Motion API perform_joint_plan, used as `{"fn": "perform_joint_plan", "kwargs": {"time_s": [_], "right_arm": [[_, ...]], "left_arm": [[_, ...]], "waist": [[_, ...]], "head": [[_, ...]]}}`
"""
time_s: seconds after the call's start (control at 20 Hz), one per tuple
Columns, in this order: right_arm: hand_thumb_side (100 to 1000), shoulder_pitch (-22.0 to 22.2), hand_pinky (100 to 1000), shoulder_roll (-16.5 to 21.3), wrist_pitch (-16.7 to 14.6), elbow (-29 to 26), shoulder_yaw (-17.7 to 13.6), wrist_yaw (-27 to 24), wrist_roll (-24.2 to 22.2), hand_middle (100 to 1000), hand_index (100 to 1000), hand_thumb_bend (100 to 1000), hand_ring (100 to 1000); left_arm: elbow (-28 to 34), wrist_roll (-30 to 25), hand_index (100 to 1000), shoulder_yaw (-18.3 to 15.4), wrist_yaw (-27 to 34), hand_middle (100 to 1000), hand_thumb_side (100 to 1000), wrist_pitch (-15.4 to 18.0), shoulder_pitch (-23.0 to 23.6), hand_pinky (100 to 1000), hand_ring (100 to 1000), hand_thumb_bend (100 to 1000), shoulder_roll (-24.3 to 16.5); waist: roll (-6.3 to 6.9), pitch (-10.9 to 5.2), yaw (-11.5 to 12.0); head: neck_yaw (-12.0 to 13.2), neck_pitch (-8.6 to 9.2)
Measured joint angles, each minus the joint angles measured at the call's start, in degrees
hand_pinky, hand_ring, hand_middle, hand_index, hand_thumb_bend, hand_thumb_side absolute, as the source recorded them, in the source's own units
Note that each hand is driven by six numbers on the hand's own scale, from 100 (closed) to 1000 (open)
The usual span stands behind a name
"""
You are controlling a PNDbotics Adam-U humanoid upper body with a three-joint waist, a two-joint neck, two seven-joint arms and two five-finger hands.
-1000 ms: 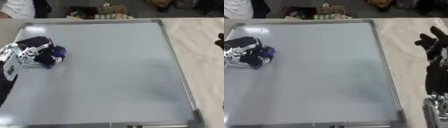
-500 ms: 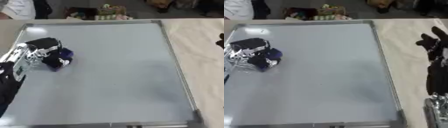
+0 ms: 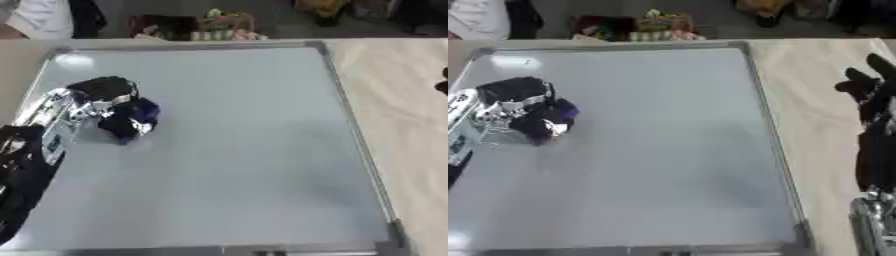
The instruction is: Wipe the whiteboard clean with a brush.
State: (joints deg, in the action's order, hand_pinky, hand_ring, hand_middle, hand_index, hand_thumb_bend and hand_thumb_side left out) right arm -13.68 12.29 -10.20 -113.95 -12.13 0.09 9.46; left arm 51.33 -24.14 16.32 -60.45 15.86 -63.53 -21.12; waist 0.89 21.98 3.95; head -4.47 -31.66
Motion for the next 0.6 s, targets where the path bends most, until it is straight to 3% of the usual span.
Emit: {"fn": "perform_joint_plan", "kwargs": {"time_s": [0.6], "right_arm": [[1000,0.02,907,0.00,0.10,0.00,-0.18,0.00,0.16,553,896,142,876]], "left_arm": [[-3.04,5.75,384,-4.15,-2.81,257,614,-3.26,0.46,375,463,184,-1.83]], "waist": [[-0.26,0.04,0.07]], "head": [[-0.05,0.00]]}}
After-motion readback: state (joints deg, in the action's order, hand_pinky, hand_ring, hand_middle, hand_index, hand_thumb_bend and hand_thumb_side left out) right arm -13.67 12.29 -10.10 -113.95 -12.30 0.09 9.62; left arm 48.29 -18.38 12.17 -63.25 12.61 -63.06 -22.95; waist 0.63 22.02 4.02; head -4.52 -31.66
